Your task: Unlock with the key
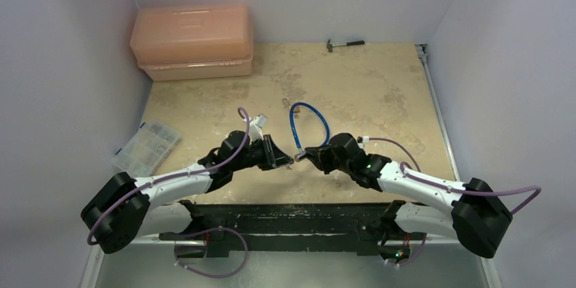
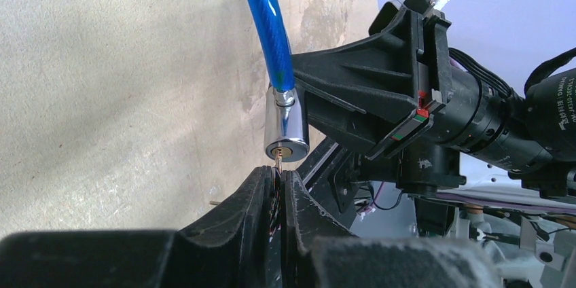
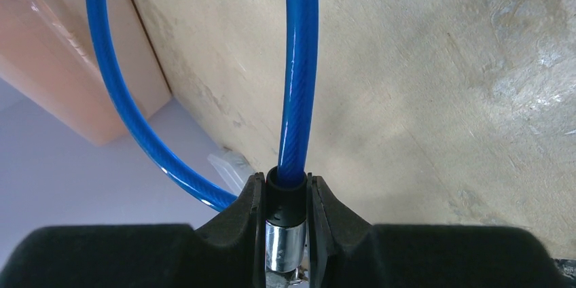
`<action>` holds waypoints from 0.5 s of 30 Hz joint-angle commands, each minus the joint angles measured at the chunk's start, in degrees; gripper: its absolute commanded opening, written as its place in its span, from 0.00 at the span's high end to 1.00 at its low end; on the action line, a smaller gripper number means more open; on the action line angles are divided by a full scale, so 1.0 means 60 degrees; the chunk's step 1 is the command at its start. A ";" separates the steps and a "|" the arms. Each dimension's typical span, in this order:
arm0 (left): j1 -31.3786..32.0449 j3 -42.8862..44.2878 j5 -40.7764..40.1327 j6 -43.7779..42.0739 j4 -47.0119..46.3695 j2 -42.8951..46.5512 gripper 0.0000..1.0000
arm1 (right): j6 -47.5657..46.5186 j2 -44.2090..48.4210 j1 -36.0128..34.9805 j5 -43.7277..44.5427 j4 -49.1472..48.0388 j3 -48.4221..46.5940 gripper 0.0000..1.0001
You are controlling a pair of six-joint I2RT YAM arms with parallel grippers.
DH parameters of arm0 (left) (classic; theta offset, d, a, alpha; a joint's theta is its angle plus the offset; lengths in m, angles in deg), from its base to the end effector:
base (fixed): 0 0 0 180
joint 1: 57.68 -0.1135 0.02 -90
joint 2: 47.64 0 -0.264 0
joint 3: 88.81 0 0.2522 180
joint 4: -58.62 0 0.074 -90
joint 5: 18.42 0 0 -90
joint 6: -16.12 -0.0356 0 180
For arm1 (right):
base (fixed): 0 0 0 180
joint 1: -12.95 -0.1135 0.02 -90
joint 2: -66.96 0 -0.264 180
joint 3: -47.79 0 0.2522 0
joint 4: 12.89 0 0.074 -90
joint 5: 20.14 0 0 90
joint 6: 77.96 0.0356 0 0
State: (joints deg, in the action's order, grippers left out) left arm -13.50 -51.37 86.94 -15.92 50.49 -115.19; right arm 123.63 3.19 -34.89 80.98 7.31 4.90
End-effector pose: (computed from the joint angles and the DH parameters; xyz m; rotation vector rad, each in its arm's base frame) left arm 0.1640 -0.1725 0.1904 -0.0659 2.2310 -1.3551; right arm 0.1535 0.1593 0.1888 1.4639 2.1371 1.1133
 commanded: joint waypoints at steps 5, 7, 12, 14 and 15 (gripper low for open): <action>0.0035 0.0361 -0.0113 0.0045 -0.1138 -0.0205 1.00 | -0.0053 0.0000 -0.0070 -0.0214 -0.0341 -0.0471 1.00; 0.0049 0.0381 -0.0105 0.0074 -0.1202 -0.0264 1.00 | -0.0061 0.0019 -0.0077 -0.0214 -0.0333 -0.0458 1.00; 0.0063 0.0404 -0.0076 0.0097 -0.1337 -0.0390 1.00 | -0.0068 0.0036 -0.0070 -0.0240 -0.0340 -0.0451 1.00; 0.0076 0.0401 -0.0053 0.0097 -0.1386 -0.0429 1.00 | -0.0083 0.0037 -0.0070 -0.0230 -0.0326 -0.0449 1.00; 0.0079 0.0385 -0.0041 0.0097 -0.1408 -0.0444 1.00 | -0.0083 0.0057 -0.0070 -0.0227 -0.0307 -0.0447 1.00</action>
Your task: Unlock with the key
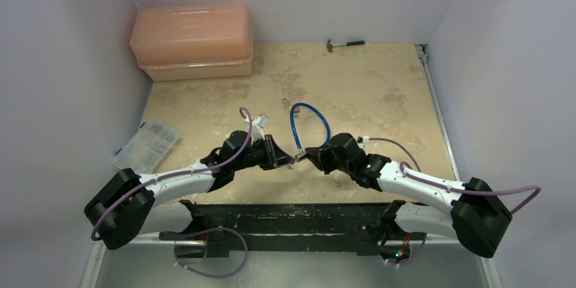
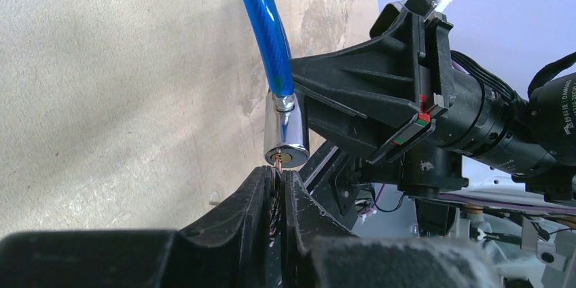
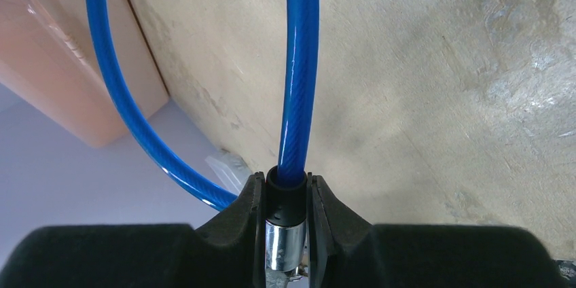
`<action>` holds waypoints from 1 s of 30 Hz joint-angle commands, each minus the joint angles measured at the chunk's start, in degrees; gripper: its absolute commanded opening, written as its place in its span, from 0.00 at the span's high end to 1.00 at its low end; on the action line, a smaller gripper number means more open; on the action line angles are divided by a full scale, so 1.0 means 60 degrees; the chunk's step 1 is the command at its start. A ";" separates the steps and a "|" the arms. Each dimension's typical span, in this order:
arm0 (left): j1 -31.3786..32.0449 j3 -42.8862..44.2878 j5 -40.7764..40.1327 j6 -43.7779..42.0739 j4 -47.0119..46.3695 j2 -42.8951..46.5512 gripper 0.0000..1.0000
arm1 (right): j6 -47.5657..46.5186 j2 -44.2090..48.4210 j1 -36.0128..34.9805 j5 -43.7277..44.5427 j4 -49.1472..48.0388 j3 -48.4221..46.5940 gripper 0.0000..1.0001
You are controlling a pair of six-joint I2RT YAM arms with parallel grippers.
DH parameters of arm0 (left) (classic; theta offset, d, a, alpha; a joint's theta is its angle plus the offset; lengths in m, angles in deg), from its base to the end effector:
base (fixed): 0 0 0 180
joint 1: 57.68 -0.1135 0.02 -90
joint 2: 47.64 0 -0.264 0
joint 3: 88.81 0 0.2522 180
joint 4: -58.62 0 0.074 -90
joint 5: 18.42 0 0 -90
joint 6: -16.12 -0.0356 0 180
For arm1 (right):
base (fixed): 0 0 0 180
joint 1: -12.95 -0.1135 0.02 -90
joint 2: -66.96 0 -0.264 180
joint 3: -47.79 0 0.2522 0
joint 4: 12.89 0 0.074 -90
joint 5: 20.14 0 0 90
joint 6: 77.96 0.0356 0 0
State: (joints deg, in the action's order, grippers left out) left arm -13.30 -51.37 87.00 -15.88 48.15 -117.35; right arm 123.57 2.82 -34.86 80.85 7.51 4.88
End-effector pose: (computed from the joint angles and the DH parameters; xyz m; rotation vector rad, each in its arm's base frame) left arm 0.1665 -0.1762 0.1862 -0.0612 2.2293 -1.3601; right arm 0.1537 0.1595 0.1874 1.4653 2.1454 1.1020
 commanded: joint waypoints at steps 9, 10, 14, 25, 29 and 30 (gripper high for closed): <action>0.0046 0.0292 -0.0144 -0.0487 -0.0104 0.0673 0.85 | -0.0002 0.0421 -0.0075 0.0019 -0.0122 -0.0179 1.00; 0.0045 0.0240 -0.0220 -0.0539 0.0023 0.0813 0.80 | 0.0001 0.0465 -0.0074 0.0067 -0.0118 -0.0144 1.00; 0.0045 0.0099 -0.0368 -0.0656 0.0361 0.1268 0.67 | 0.0002 0.0531 -0.0073 0.0157 -0.0038 -0.0100 1.00; 0.0056 -0.0044 -0.0469 -0.0651 0.0964 0.1687 0.73 | 0.0031 0.0601 -0.0073 0.0205 0.0104 -0.0035 1.00; 0.0045 -0.0226 -0.0156 -0.0337 0.0305 0.1374 0.73 | 0.0031 0.0641 -0.0073 0.0252 0.0117 -0.0035 1.00; 0.0045 -0.0270 -0.0040 -0.0247 0.0100 0.1236 0.73 | 0.0031 0.0630 -0.0073 0.0257 0.0118 -0.0035 1.00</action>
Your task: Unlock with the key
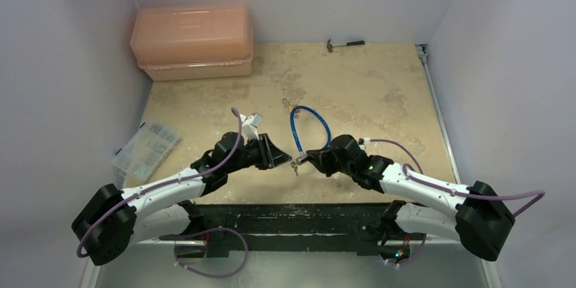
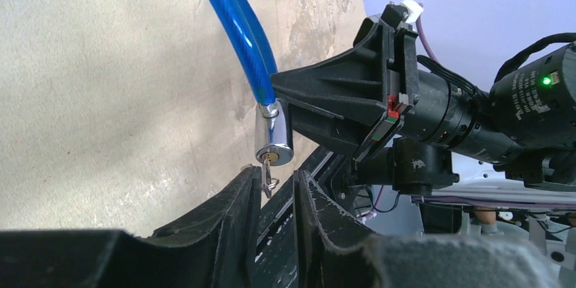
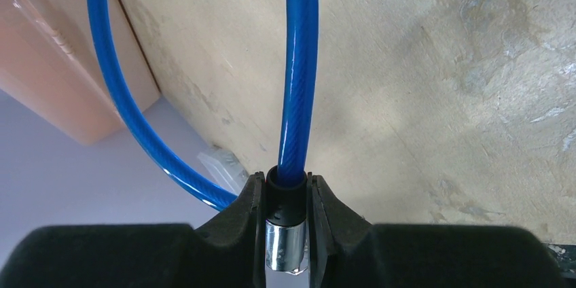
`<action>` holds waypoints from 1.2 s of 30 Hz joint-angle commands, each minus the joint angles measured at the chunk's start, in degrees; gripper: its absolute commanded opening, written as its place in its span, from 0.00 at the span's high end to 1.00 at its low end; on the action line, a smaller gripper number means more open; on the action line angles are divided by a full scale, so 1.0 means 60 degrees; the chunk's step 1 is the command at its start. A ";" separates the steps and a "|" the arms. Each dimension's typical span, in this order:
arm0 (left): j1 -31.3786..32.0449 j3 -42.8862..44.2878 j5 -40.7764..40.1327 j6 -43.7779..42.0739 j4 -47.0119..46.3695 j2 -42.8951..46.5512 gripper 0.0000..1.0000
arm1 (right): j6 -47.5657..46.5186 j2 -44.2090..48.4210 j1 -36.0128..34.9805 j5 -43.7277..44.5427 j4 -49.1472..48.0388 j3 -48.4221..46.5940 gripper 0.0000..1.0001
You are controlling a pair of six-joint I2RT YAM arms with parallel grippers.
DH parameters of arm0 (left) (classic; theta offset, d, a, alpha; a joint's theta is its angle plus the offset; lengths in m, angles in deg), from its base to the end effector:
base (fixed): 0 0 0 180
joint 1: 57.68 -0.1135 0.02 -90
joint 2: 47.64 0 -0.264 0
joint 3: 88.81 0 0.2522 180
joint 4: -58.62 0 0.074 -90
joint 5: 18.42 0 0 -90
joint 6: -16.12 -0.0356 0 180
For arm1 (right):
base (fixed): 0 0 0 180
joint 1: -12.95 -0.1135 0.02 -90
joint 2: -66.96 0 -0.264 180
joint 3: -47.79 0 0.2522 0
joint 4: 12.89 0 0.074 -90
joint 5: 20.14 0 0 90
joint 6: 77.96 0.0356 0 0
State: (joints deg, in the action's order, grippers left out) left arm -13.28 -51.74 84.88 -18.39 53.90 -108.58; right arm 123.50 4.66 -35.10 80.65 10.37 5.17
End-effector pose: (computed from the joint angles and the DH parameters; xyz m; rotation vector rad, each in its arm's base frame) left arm 0.1550 -0.1633 0.2066 -0.0303 2.1575 -1.3321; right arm 0.1484 0.1551 0.1881 1.4654 2.1677 1.0763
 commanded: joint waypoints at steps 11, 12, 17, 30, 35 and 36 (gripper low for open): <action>0.0140 -0.0370 0.0640 0.0515 -0.1739 -0.0822 0.78 | 0.0056 0.0324 -0.0033 0.0269 -0.0432 -0.0079 1.00; 0.0143 -0.0390 0.0640 0.0513 -0.1747 -0.0839 0.80 | 0.0056 0.0314 -0.0033 0.0270 -0.0437 -0.0093 1.00; 0.0176 -0.0405 0.0653 0.0568 -0.1960 -0.1087 0.92 | 0.0041 0.0248 -0.0030 0.0222 -0.0486 -0.0072 1.00; 0.0253 -0.0048 0.0630 0.0957 -0.2709 -0.1935 1.00 | 0.0020 0.0251 -0.0033 0.0174 -0.0500 -0.0005 1.00; 0.0390 0.0189 0.0653 0.1187 -0.3277 -0.2626 1.00 | -0.0026 0.0196 -0.0035 0.0084 -0.0512 -0.0062 1.00; 0.0447 0.0264 0.0634 0.1155 -0.3314 -0.2783 1.00 | -0.0045 0.0187 -0.0024 0.0054 -0.0486 -0.0084 1.00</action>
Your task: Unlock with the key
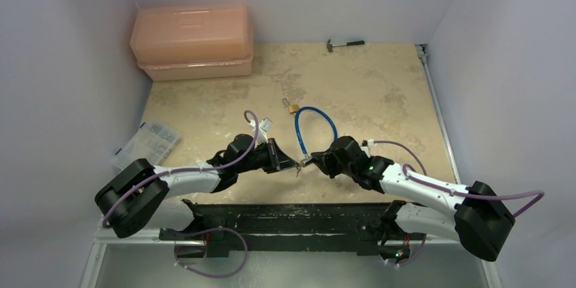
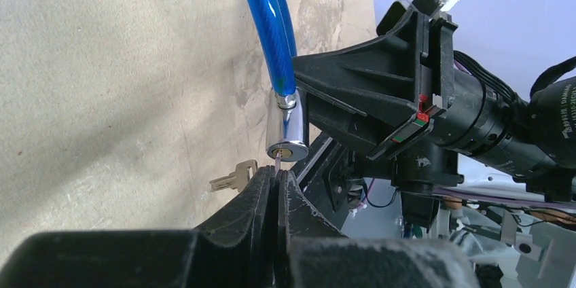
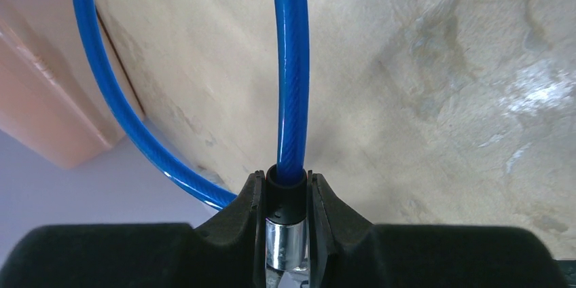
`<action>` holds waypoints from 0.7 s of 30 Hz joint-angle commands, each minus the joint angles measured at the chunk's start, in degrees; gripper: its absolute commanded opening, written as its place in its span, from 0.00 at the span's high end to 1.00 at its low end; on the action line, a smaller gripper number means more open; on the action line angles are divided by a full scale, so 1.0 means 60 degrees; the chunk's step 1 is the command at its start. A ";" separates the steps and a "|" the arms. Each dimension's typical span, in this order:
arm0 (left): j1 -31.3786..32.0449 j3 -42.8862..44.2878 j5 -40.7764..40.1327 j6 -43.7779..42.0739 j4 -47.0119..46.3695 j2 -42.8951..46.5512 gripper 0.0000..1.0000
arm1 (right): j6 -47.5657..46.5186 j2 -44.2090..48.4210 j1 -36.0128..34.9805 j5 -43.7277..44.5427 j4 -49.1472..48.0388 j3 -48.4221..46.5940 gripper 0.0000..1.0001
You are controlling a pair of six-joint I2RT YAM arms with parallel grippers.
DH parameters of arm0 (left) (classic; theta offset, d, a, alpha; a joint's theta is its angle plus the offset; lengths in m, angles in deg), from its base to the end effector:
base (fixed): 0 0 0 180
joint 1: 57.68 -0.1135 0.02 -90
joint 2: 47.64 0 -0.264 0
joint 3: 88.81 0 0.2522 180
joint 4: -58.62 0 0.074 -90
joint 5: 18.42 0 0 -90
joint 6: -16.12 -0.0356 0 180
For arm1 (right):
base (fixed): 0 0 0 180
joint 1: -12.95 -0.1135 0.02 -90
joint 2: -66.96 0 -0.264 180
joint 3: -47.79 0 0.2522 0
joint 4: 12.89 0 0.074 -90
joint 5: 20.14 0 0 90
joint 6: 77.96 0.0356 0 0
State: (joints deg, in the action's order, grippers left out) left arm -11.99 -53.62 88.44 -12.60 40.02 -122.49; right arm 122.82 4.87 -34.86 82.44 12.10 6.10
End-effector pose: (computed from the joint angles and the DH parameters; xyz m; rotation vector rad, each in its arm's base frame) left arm 0.1645 -0.1833 0.1685 -0.0779 2.2468 -1.4313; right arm 0.1462 0.1498 0.1815 1.4657 2.1669 0.9999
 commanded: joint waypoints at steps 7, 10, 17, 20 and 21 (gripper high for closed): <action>0.0442 0.1074 0.0060 -0.0219 -0.0875 -0.0972 1.00 | -0.0096 0.0375 -0.0066 0.0035 -0.0364 -0.0350 1.00; 0.0443 0.1344 -0.0056 -0.0812 -0.0049 -0.0638 0.94 | 0.0008 0.0611 -0.0069 0.0208 -0.0172 -0.0235 1.00; 0.0431 0.2040 -0.0291 -0.2454 0.2158 0.0158 0.78 | 0.0060 0.0927 -0.0063 0.0413 0.0379 -0.0269 1.00; 0.0439 0.2116 -0.0170 -0.2726 0.2360 0.0281 0.76 | 0.0012 0.0980 -0.0059 0.0453 0.0574 -0.0373 1.00; 0.0432 0.2132 -0.0109 -0.2784 0.2374 0.0299 0.75 | -0.0002 0.0986 -0.0070 0.0462 0.0645 -0.0408 1.00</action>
State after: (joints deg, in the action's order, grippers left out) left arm -9.59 -42.97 87.44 -24.05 51.50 -122.31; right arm 122.06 9.36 -35.06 83.75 16.55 6.10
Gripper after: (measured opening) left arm 0.236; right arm 0.245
